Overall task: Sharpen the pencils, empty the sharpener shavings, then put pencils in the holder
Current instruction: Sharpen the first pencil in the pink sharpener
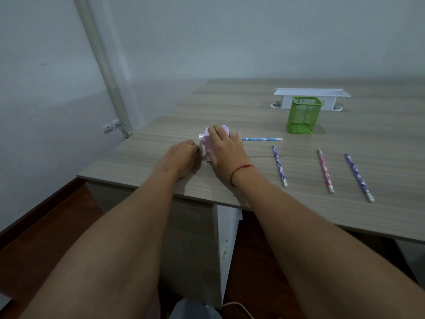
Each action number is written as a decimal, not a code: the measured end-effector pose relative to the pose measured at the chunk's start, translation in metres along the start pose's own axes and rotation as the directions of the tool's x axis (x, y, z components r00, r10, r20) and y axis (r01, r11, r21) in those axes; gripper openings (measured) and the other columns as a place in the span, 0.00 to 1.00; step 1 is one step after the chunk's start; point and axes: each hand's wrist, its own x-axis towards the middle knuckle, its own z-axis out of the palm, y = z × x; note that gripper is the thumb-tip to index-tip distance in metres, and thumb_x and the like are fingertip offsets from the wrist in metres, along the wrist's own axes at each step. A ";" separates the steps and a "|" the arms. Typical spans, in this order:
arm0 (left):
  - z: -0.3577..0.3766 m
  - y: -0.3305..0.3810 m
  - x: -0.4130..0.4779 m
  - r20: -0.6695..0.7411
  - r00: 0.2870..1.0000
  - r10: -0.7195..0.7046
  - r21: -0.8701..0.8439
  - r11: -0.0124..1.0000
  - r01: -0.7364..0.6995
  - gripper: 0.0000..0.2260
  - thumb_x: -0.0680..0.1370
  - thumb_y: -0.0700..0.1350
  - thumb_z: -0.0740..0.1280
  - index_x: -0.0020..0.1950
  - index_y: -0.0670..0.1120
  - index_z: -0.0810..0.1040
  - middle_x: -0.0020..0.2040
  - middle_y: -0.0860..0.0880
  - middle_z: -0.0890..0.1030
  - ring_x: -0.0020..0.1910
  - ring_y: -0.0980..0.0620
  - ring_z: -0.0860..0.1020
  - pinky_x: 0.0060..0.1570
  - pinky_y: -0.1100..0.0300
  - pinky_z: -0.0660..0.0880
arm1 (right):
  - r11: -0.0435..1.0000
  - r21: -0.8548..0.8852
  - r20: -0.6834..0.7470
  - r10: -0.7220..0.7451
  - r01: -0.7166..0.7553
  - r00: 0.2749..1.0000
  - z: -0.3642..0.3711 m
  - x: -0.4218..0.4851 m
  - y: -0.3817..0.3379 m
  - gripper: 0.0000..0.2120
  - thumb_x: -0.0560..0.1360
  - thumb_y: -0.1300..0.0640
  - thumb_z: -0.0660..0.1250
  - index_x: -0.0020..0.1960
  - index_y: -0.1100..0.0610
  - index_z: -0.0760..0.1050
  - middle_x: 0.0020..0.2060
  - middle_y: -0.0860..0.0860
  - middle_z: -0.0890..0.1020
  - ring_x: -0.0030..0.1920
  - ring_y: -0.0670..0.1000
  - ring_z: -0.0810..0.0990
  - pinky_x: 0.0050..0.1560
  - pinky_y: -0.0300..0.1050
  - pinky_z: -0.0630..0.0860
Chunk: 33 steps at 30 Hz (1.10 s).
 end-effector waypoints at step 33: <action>-0.025 -0.017 0.056 -0.145 0.985 0.091 0.158 0.985 -0.068 0.12 0.82 0.40 0.54 0.60 0.40 0.74 0.57 0.40 0.75 0.58 0.39 0.73 0.52 0.47 0.70 | 0.998 0.058 0.237 -0.016 0.002 0.971 -0.024 0.034 0.007 0.26 0.75 0.58 0.67 0.71 0.57 0.65 0.67 0.52 0.69 0.63 0.59 0.74 0.57 0.53 0.73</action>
